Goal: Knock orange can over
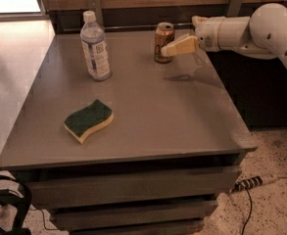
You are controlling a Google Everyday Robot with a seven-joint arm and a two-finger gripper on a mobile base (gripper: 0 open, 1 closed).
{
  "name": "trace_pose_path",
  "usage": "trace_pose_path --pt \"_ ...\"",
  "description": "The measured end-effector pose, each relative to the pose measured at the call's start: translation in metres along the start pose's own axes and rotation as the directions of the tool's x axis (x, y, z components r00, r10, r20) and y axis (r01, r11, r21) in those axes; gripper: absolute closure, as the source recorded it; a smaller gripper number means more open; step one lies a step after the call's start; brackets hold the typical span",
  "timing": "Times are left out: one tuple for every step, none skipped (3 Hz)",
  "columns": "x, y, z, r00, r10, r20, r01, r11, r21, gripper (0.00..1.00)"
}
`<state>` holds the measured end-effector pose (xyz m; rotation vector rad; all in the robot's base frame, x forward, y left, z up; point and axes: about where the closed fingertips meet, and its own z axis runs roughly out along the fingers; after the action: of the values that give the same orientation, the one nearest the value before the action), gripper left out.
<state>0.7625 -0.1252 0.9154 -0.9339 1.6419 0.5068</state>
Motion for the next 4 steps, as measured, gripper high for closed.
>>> trace_pose_path --pt "0.006 -0.003 0.025 0.999 0.02 0.036 -0.019 0.9997 -0.016 0.0" --pt "0.011 -0.004 0.045 0.997 0.044 0.069 -0.042 0.9986 -0.032 0.0" --pt "0.018 -0.003 0.058 0.993 0.07 0.093 -0.066 0.9969 -0.043 0.0" --pt "0.024 -0.001 0.065 0.989 0.088 0.116 -0.083 0.9953 -0.05 0.13"
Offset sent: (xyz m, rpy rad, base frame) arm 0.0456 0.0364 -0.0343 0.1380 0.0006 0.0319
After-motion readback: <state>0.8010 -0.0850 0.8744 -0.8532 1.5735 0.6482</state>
